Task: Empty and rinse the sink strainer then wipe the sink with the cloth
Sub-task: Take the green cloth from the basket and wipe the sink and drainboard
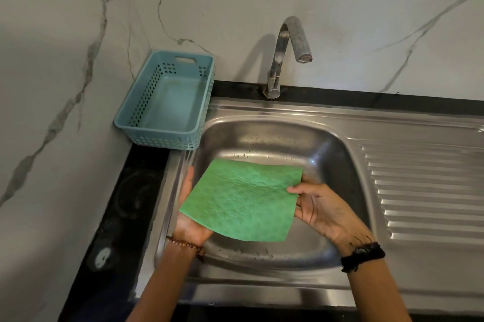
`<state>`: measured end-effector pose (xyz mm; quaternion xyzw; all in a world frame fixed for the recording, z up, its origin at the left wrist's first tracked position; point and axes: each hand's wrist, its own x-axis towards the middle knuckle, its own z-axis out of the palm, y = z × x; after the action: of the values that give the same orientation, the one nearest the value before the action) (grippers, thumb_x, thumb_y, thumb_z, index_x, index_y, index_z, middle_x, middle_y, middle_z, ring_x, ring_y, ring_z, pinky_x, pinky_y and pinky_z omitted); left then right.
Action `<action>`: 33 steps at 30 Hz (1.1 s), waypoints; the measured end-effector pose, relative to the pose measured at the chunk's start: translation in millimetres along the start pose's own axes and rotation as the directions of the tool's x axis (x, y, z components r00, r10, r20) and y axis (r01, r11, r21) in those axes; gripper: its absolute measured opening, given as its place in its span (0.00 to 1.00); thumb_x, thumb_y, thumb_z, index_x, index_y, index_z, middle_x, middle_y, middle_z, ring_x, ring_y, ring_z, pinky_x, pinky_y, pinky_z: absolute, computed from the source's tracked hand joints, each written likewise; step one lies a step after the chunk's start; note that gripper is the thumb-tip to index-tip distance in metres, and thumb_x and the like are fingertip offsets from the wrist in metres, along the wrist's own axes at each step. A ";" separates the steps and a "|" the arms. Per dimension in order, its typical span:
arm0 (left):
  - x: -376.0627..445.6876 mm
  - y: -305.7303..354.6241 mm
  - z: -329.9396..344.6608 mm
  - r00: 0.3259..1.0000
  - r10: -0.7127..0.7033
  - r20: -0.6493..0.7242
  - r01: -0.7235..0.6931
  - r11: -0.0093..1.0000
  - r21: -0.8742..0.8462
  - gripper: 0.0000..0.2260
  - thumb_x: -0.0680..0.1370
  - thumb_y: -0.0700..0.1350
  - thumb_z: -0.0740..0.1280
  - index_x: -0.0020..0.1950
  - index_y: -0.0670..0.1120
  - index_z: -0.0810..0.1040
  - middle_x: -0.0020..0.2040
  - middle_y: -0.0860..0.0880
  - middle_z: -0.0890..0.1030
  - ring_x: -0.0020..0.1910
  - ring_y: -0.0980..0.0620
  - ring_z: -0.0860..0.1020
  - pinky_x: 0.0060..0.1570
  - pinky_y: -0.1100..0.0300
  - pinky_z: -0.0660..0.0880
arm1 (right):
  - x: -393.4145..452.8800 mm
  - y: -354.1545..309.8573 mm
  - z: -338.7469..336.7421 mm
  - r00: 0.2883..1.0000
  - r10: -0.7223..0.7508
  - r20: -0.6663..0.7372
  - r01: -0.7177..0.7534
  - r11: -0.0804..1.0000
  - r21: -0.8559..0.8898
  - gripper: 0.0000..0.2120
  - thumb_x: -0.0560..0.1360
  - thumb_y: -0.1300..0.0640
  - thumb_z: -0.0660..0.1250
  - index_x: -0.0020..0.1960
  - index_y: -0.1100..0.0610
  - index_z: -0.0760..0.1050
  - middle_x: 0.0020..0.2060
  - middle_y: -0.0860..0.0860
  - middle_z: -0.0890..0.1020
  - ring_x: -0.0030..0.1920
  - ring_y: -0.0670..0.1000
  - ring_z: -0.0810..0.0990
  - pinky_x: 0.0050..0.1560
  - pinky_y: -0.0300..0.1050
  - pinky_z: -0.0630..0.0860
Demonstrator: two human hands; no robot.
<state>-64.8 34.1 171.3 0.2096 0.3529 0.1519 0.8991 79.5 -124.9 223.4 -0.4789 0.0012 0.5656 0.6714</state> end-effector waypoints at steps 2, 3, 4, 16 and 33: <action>-2.9 9.4 3.6 0.996 -0.067 0.058 0.062 0.994 0.088 0.20 0.72 0.58 0.62 0.42 0.43 0.84 0.38 0.45 0.85 0.38 0.47 0.84 0.40 0.55 0.82 | 1.8 -2.3 -3.0 0.999 -0.032 -0.037 0.028 0.994 -0.104 0.26 0.64 0.70 0.65 0.62 0.63 0.72 0.45 0.54 0.86 0.41 0.51 0.86 0.38 0.42 0.83; -0.1 13.8 6.8 0.996 -0.080 0.033 0.073 0.981 0.179 0.17 0.73 0.54 0.62 0.44 0.42 0.84 0.39 0.45 0.85 0.39 0.47 0.84 0.39 0.56 0.82 | 1.2 -4.9 -4.3 0.997 -0.064 -0.045 0.056 0.985 -0.162 0.25 0.65 0.71 0.65 0.62 0.62 0.72 0.46 0.54 0.85 0.42 0.50 0.86 0.38 0.41 0.83; 0.0 19.9 12.2 0.998 -0.047 0.041 0.033 0.959 0.282 0.14 0.75 0.50 0.62 0.48 0.42 0.82 0.41 0.45 0.85 0.40 0.47 0.84 0.39 0.56 0.82 | -0.3 -8.5 -5.2 0.993 -0.109 -0.048 0.095 0.970 -0.223 0.24 0.67 0.73 0.65 0.61 0.60 0.73 0.47 0.53 0.85 0.43 0.49 0.85 0.38 0.40 0.82; -8.0 51.5 46.8 0.849 0.430 0.306 -0.528 0.675 0.516 0.23 0.75 0.28 0.56 0.27 0.50 0.75 0.41 0.53 0.86 0.43 0.55 0.83 0.40 0.63 0.79 | -3.3 -26.8 -5.0 0.861 -0.506 -0.059 0.450 0.810 -0.377 0.15 0.75 0.70 0.59 0.48 0.56 0.81 0.44 0.45 0.86 0.45 0.44 0.84 0.41 0.34 0.80; -8.9 39.5 34.5 0.978 0.193 -0.075 -0.106 0.778 0.619 0.09 0.79 0.45 0.59 0.53 0.46 0.77 0.48 0.47 0.81 0.44 0.51 0.80 0.40 0.57 0.78 | 10.0 -11.7 -13.7 0.979 -0.161 -0.126 0.122 0.955 -0.272 0.07 0.75 0.60 0.62 0.49 0.54 0.79 0.40 0.50 0.85 0.37 0.45 0.85 0.34 0.39 0.81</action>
<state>-52.0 55.2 218.4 0.5058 0.4248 0.1142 0.7420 99.4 -125.0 218.2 -0.6027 -0.0586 0.4745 0.6389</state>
